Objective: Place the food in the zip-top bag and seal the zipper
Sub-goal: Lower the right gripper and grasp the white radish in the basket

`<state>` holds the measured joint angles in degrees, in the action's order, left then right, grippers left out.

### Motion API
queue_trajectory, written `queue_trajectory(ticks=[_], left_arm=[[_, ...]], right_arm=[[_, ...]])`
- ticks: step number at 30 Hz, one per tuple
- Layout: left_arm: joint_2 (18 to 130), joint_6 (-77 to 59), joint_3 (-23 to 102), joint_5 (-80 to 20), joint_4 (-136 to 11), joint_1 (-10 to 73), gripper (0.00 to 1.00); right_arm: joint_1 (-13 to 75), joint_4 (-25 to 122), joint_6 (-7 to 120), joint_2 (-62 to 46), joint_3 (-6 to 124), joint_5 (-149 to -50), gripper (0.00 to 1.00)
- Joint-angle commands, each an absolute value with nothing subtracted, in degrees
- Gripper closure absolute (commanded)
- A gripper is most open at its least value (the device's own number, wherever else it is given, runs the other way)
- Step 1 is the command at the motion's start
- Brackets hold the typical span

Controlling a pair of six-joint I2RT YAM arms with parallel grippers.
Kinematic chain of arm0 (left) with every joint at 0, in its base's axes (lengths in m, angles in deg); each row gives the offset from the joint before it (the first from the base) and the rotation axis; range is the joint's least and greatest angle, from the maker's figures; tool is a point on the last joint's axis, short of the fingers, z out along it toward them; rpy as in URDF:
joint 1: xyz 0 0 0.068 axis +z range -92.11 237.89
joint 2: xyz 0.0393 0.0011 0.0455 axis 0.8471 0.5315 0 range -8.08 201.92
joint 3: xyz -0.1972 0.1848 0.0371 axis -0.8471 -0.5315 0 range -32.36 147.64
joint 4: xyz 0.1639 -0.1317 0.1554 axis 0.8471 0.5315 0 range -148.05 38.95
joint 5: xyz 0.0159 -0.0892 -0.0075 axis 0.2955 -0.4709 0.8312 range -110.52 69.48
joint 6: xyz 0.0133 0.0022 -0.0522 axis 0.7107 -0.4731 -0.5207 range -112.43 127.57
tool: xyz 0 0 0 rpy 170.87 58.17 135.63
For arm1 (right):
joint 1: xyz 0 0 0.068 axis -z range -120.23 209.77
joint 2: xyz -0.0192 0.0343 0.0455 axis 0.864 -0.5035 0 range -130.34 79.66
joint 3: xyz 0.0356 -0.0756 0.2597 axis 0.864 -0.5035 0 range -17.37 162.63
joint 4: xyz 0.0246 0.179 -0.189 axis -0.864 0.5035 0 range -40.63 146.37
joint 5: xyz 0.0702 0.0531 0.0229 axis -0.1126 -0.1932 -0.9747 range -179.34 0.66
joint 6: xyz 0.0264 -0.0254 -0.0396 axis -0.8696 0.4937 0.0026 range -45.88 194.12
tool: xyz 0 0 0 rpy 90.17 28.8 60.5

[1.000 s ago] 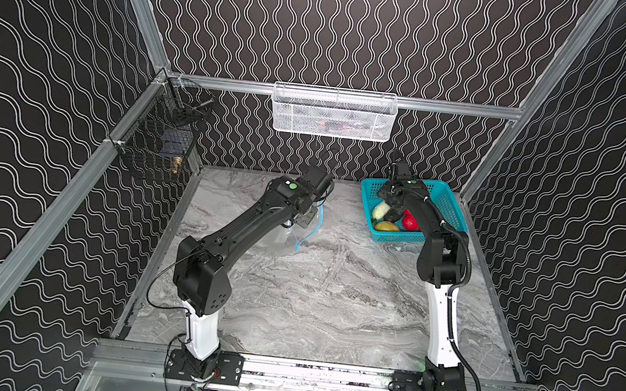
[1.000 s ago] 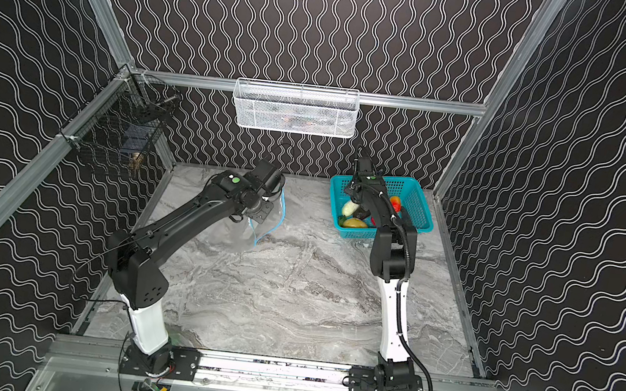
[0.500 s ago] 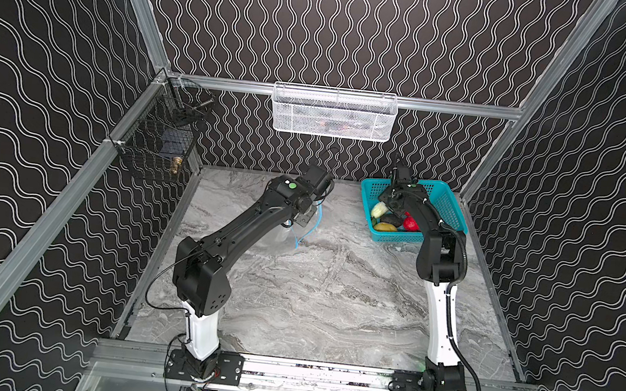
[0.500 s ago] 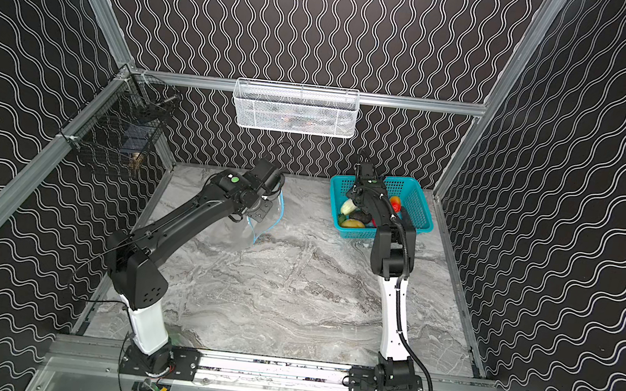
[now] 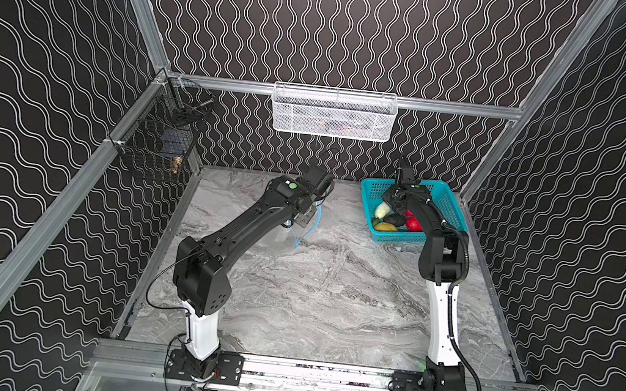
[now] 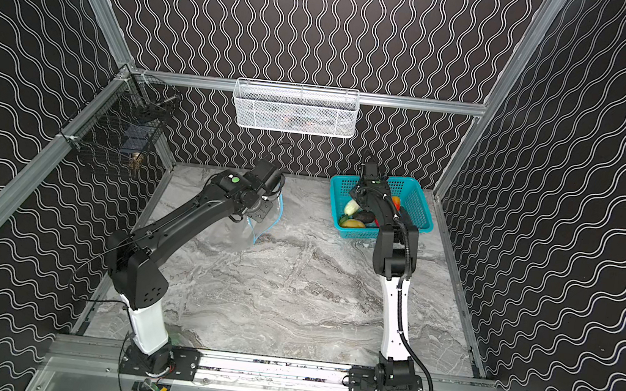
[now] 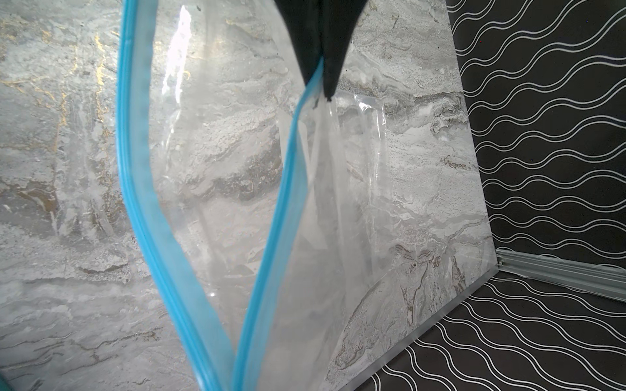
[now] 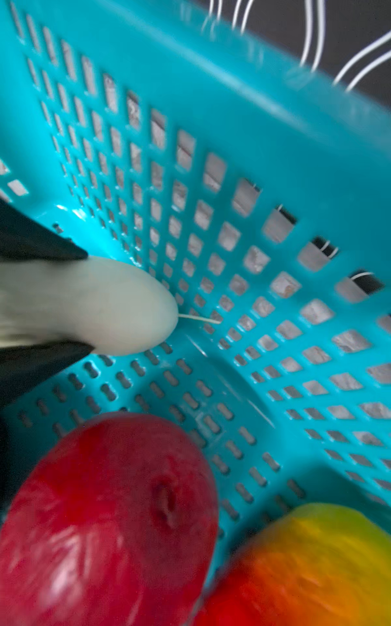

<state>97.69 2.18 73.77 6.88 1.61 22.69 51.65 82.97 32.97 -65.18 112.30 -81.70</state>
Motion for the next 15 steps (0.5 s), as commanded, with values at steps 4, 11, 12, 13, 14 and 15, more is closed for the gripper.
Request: queue_trajectory(ticks=[4, 11, 12, 13, 14, 15], left_arm=[[97.8, 2.7, 73.9, 6.4, 1.4, 22.7, 1.00], [98.5, 2.6, 74.3, 6.8, 1.7, 22.6, 1.00], [98.5, 2.7, 74.3, 6.8, 1.6, 22.6, 1.00], [98.5, 2.7, 74.2, 6.9, 1.6, 22.6, 1.00], [98.6, 2.7, 74.1, 7.1, 1.6, 22.6, 1.00], [98.5, 2.6, 74.0, 7.0, 1.6, 22.6, 1.00]], right_arm=[[52.5, 79.0, 30.8, -60.8, 107.5, -84.4, 0.72], [53.7, 76.8, 29.8, -57.7, 105.1, -87.0, 0.76], [53.8, 76.6, 29.7, -57.3, 104.8, -87.3, 0.76], [53.9, 76.2, 29.6, -56.7, 104.2, -87.5, 0.77], [54.0, 75.6, 29.5, -56.1, 103.4, -87.5, 0.77], [54.0, 74.9, 29.4, -55.4, 102.4, -87.7, 0.77]])
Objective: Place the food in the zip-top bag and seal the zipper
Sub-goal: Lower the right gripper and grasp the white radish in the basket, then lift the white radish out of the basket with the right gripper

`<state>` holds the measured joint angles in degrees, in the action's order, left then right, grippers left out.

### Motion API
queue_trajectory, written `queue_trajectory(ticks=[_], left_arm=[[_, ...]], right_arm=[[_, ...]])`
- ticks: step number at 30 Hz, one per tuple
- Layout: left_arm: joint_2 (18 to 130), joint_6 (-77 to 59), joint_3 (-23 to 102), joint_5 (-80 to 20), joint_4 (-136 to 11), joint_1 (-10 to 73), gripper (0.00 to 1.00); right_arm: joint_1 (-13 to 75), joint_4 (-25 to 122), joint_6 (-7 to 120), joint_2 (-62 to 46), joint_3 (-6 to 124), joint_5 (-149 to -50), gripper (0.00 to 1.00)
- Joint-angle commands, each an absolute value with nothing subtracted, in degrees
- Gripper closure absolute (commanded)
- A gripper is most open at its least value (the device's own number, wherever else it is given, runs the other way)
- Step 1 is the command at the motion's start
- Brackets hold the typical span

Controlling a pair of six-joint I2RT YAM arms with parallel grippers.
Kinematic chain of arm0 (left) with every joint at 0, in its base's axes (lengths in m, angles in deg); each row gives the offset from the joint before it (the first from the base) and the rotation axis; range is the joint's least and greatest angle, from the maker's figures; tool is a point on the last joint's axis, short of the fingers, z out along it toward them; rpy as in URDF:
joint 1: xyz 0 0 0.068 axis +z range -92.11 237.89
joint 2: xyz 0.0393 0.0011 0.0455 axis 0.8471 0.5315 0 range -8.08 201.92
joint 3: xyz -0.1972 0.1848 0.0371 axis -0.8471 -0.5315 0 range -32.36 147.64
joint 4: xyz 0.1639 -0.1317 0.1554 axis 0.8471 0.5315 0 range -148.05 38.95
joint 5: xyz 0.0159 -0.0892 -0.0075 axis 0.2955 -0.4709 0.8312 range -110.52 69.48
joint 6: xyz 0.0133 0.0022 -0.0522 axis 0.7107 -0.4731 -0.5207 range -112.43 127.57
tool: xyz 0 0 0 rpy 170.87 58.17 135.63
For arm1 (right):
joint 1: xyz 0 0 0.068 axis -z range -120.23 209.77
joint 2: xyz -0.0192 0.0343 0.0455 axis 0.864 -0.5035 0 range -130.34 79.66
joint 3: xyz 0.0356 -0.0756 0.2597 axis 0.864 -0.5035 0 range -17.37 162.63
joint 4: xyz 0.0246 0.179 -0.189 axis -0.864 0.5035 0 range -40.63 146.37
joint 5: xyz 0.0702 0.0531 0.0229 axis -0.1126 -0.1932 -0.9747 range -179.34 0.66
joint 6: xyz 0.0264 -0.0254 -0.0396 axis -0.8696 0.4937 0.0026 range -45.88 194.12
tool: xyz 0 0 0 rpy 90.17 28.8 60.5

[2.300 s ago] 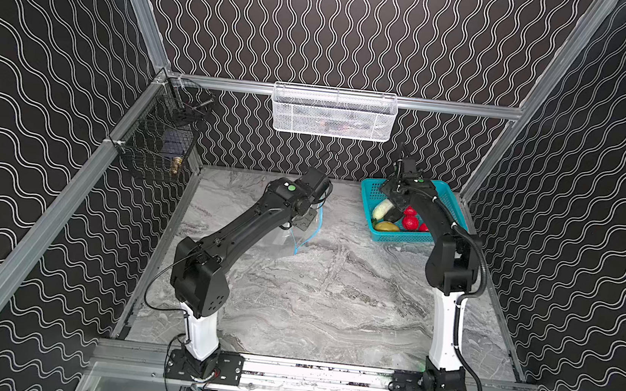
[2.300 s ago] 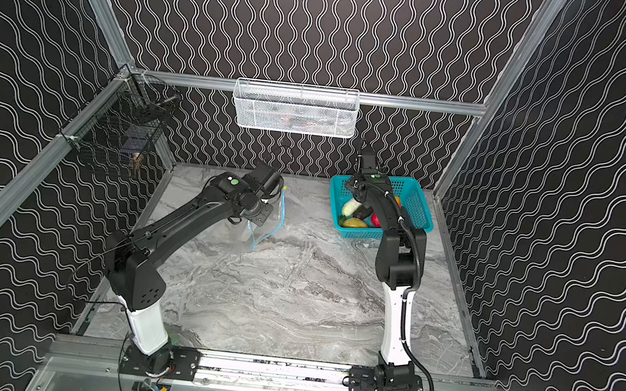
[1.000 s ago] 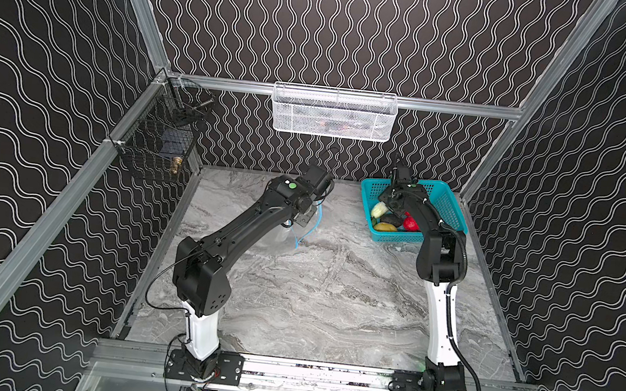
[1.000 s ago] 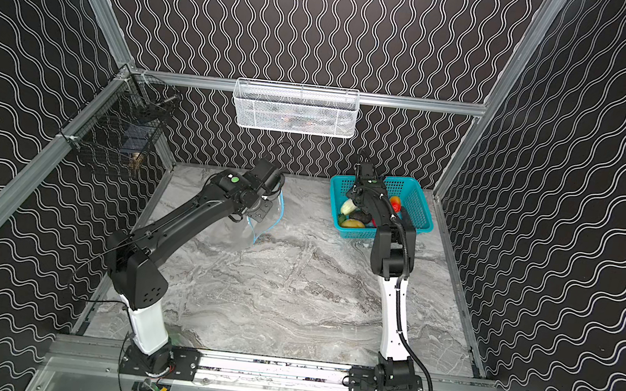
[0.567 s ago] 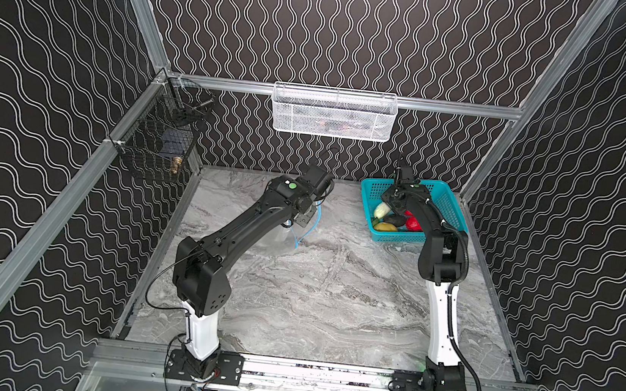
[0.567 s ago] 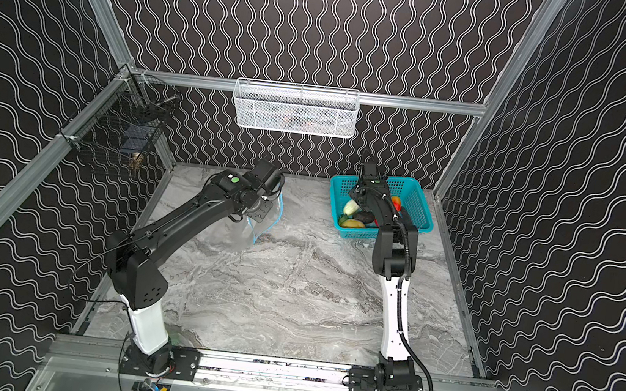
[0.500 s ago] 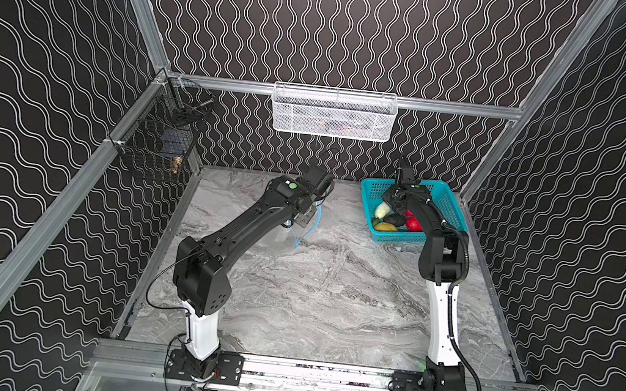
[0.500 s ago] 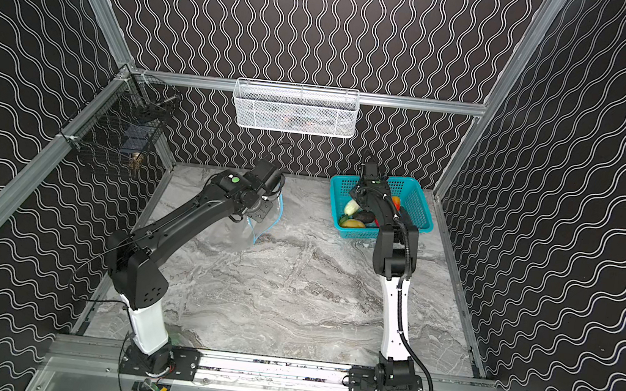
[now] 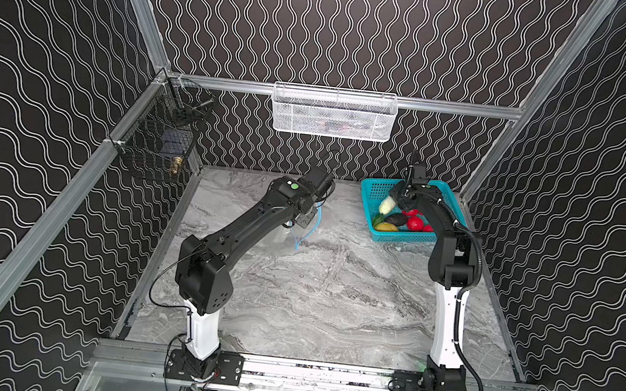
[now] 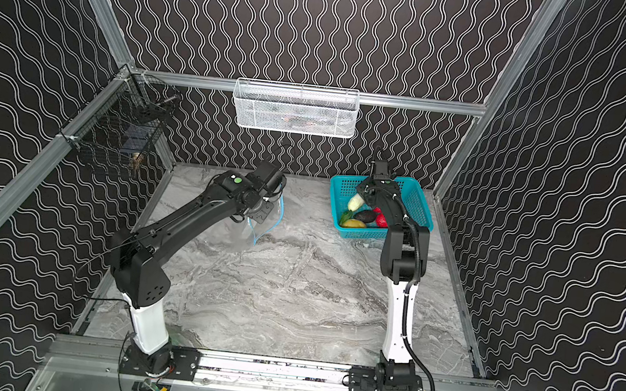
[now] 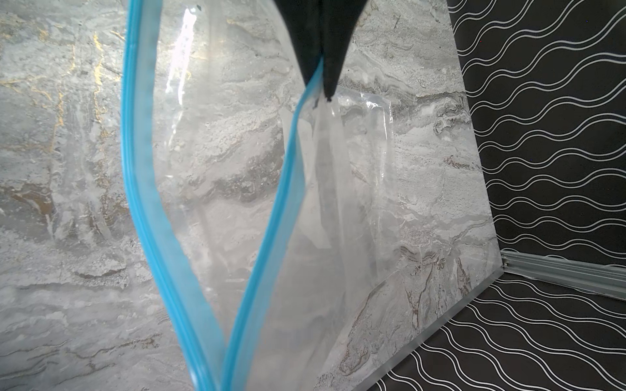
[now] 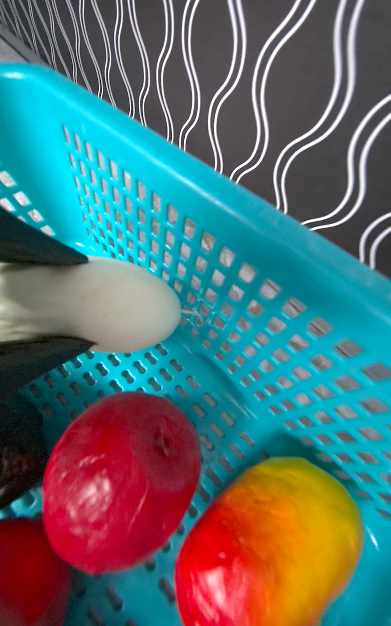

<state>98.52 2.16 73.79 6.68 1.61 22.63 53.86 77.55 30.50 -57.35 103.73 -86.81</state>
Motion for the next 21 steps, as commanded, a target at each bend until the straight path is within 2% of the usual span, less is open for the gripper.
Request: queue_trajectory(ticks=[1, 21], left_arm=[[98.4, 2.5, 73.6, 6.8, 1.5, 22.6, 1.00], [98.3, 0.7, 72.1, 4.7, 0.8, 22.2, 1.00]], right_arm=[[54.1, 74.1, 29.3, -54.7, 101.3, -87.8, 0.77], [55.1, 64.4, 26.3, -43.4, 87.1, -87.8, 0.82]])
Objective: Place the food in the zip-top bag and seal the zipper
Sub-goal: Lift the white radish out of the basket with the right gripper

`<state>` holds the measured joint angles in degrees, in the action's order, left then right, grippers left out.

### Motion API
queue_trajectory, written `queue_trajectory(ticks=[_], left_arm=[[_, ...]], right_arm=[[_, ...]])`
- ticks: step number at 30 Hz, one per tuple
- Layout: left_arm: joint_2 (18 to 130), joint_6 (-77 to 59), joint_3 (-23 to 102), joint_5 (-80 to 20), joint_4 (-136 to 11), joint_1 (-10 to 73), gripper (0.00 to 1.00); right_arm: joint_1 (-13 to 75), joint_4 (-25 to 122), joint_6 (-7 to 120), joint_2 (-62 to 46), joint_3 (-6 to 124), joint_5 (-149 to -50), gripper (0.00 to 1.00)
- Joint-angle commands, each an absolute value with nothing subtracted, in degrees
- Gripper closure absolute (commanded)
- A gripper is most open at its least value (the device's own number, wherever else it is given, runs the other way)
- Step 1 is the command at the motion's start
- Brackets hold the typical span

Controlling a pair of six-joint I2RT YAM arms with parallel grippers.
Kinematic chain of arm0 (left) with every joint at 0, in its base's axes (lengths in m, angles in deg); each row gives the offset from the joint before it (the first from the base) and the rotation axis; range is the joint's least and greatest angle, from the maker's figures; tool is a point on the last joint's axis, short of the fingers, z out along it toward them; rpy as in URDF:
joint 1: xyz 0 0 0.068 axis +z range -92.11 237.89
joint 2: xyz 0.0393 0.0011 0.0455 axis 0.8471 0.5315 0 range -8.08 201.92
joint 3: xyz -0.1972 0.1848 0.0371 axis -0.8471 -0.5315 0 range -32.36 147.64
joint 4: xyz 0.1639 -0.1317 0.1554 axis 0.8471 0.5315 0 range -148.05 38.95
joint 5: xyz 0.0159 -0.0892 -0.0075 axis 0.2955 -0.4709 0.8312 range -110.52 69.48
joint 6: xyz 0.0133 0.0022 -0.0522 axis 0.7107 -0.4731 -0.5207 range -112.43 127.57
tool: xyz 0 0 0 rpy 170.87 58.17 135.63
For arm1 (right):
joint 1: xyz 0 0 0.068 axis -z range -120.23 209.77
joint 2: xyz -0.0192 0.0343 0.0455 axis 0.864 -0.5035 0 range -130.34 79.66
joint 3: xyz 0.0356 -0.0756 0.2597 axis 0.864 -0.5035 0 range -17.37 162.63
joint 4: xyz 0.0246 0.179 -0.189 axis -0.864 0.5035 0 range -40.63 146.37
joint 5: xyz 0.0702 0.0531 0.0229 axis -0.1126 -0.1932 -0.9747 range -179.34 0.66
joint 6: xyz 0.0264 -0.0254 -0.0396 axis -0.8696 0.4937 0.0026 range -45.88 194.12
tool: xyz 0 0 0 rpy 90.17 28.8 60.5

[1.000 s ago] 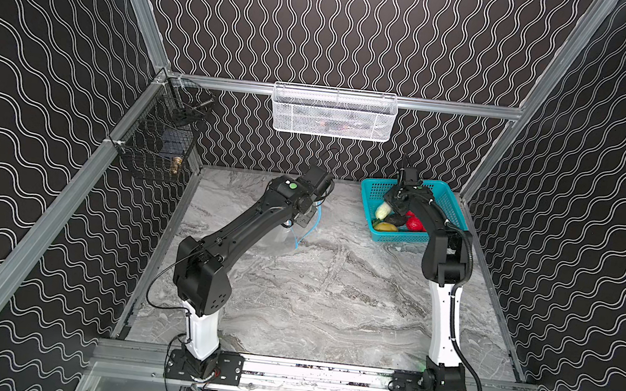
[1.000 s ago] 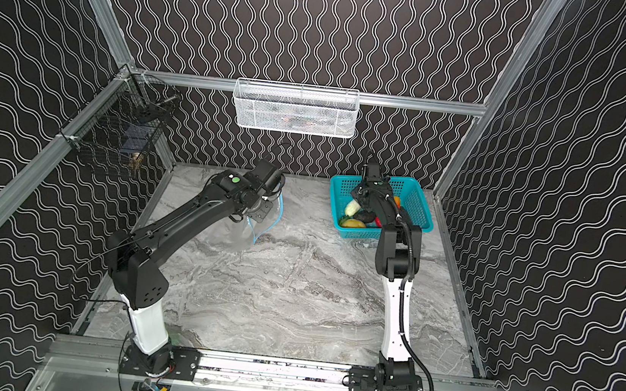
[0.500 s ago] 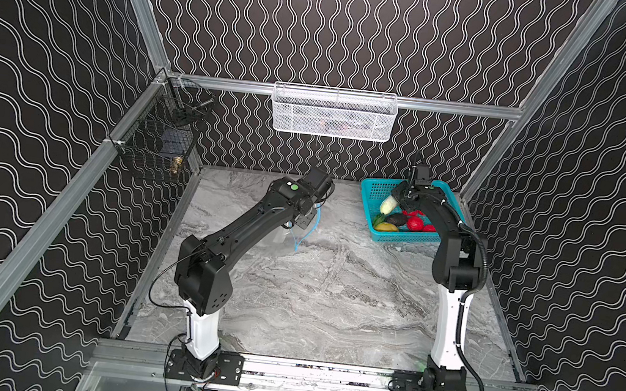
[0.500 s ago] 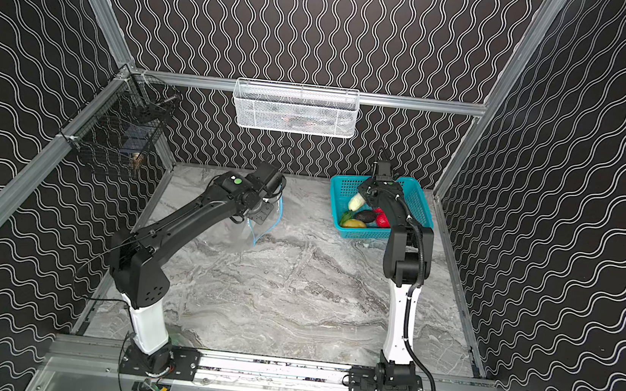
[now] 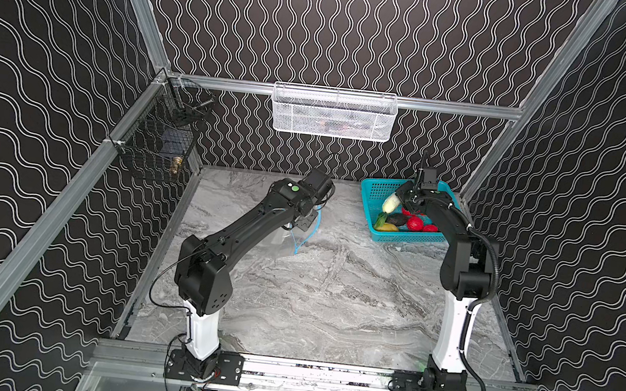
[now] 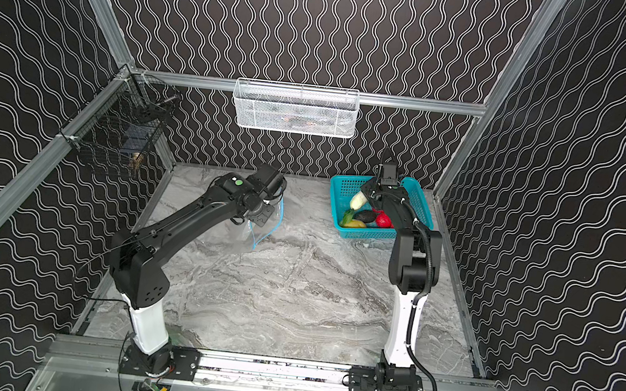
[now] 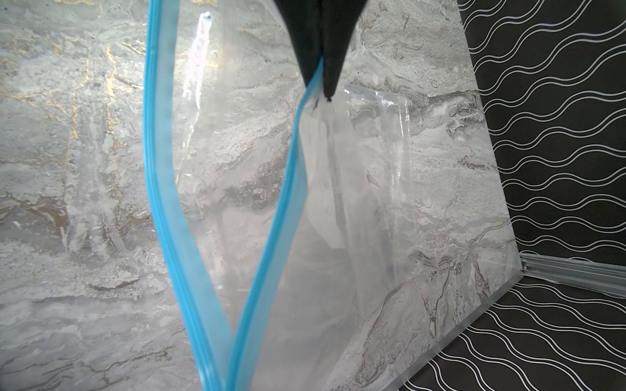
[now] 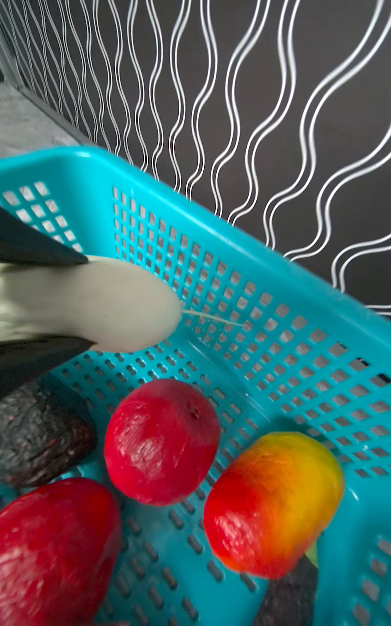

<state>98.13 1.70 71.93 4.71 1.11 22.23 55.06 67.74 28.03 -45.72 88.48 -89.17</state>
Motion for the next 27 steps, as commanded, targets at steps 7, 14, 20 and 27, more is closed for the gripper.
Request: queue_trajectory(ticks=[7, 14, 20, 27], left_arm=[[98.8, 0.3, 72.6, 3.9, 1.2, 22.1, 1.00], [98.5, 0.3, 72.5, 2.9, 1.2, 22.0, 1.00], [98.4, 0.4, 72.3, 2.2, 1.1, 22.0, 1.00], [98.9, 0.1, 74.1, -0.4, 2.3, 22.0, 1.00]], right_arm=[[55.1, 58.5, 24.1, -37.0, 79.9, -86.9, 0.84], [55.1, 55.6, 21.9, -31.7, 74.6, -86.3, 0.87], [55.1, 54.5, 21.2, -28.1, 72.8, -86.7, 0.91], [55.1, 49.4, 18.0, -23.5, 67.5, -88.2, 0.91]])
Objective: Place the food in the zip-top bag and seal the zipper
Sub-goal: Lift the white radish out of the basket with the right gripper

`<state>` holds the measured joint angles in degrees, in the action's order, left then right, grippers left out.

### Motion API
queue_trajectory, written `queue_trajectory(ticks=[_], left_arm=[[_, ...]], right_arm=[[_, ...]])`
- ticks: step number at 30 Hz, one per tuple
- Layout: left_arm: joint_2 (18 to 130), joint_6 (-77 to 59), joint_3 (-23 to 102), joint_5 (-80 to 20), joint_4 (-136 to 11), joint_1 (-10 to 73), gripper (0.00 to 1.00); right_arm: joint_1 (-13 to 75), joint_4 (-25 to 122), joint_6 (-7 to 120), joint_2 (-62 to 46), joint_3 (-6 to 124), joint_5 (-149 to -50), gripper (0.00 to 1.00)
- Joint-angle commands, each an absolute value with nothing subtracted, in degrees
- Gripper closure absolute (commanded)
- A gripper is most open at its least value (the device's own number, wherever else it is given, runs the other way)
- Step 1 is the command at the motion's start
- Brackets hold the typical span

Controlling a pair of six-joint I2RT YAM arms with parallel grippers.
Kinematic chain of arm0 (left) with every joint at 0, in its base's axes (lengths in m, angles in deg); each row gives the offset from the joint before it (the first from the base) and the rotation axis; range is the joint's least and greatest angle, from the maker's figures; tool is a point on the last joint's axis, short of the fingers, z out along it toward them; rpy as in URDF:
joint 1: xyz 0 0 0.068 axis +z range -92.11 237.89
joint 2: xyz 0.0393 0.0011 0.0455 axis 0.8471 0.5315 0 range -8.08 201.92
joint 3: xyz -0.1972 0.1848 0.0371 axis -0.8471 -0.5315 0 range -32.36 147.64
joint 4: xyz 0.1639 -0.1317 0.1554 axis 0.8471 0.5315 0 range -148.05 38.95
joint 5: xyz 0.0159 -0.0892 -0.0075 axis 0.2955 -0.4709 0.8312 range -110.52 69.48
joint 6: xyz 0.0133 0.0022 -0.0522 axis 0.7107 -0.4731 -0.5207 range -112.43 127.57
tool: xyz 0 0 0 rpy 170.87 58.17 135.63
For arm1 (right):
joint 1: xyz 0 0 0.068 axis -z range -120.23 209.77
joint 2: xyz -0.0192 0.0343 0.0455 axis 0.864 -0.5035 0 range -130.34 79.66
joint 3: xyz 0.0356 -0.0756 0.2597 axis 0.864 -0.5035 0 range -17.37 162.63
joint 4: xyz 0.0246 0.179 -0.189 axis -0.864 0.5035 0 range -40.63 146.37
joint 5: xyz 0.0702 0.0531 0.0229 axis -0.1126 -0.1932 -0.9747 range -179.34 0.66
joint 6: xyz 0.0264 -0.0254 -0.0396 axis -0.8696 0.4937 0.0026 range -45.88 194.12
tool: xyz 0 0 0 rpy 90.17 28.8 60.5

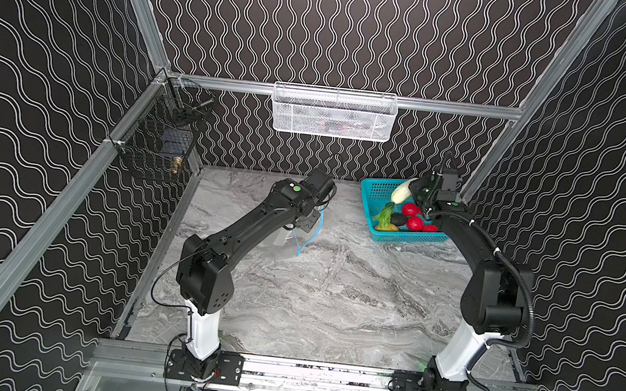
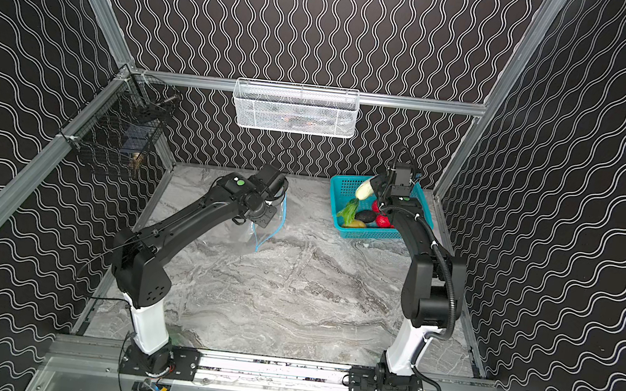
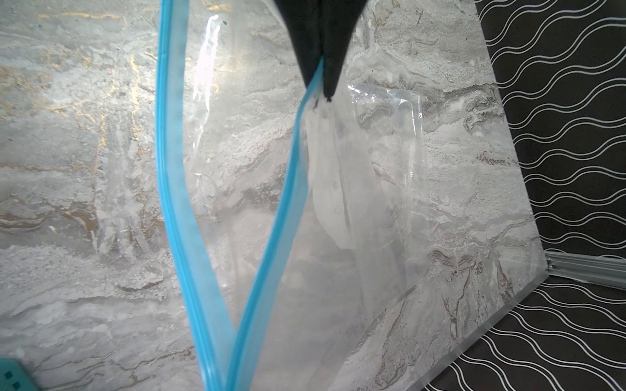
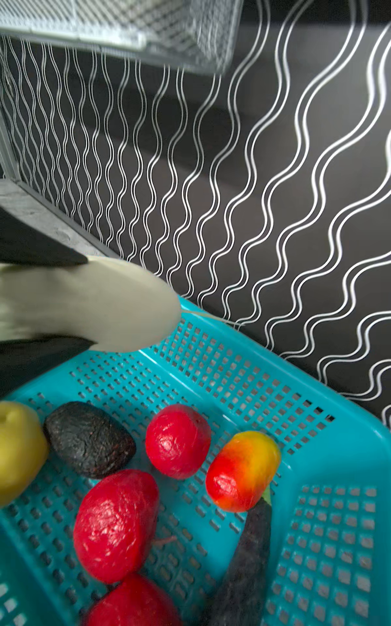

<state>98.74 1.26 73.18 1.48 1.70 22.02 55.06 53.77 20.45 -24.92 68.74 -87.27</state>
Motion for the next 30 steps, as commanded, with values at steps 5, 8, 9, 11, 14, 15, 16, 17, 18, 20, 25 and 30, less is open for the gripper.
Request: queue_trajectory(ticks=[5, 8, 9, 11, 14, 15, 16, 17, 18, 20, 25, 30], left_arm=[[99.0, -0.2, 74.2, -2.1, 2.5, 22.0, 1.00], [99.5, -0.2, 74.8, -2.6, 2.8, 22.0, 1.00], [99.6, -0.3, 75.0, -2.7, 2.9, 22.0, 1.00], [99.6, -0.2, 75.1, -2.7, 2.9, 22.0, 1.00], [100.2, -0.2, 75.4, -3.0, 3.1, 22.0, 1.00], [100.3, -0.2, 75.5, -3.2, 3.1, 22.0, 1.00], [100.4, -0.2, 75.6, -3.4, 3.1, 22.0, 1.00], [100.6, -0.2, 75.9, -3.7, 3.2, 22.0, 1.00], [100.9, -0.3, 76.3, -4.0, 3.5, 22.0, 1.00], [101.2, -0.3, 76.8, -4.0, 3.7, 22.0, 1.00], [100.9, 0.0, 75.7, -4.5, 3.3, 22.0, 1.00], [100.6, 0.1, 74.8, -4.7, 2.8, 22.0, 1.00]], right_arm=[[55.0, 47.3, 16.6, -21.0, 64.7, -89.6, 0.91], [55.0, 45.8, 17.3, -19.0, 62.6, -89.6, 0.90], [55.0, 45.2, 17.3, -18.1, 61.5, -89.6, 0.90], [55.0, 43.1, 17.1, -16.2, 59.4, -89.9, 0.90], [54.9, 41.6, 16.2, -14.3, 57.4, -90.7, 0.90], [54.9, 41.6, 16.1, -14.0, 57.3, -91.2, 0.90], [54.9, 41.5, 16.0, -13.8, 57.0, -91.6, 0.90], [54.8, 41.1, 15.8, -13.4, 56.5, -92.0, 0.90], [54.7, 40.6, 15.7, -13.1, 55.9, -92.3, 0.90], [54.7, 39.4, 15.5, -11.9, 54.0, -92.4, 0.91], [54.6, 34.3, 14.1, -8.1, 48.3, -93.5, 0.93], [53.1, 29.8, 12.6, -4.3, 43.9, -94.0, 0.96]])
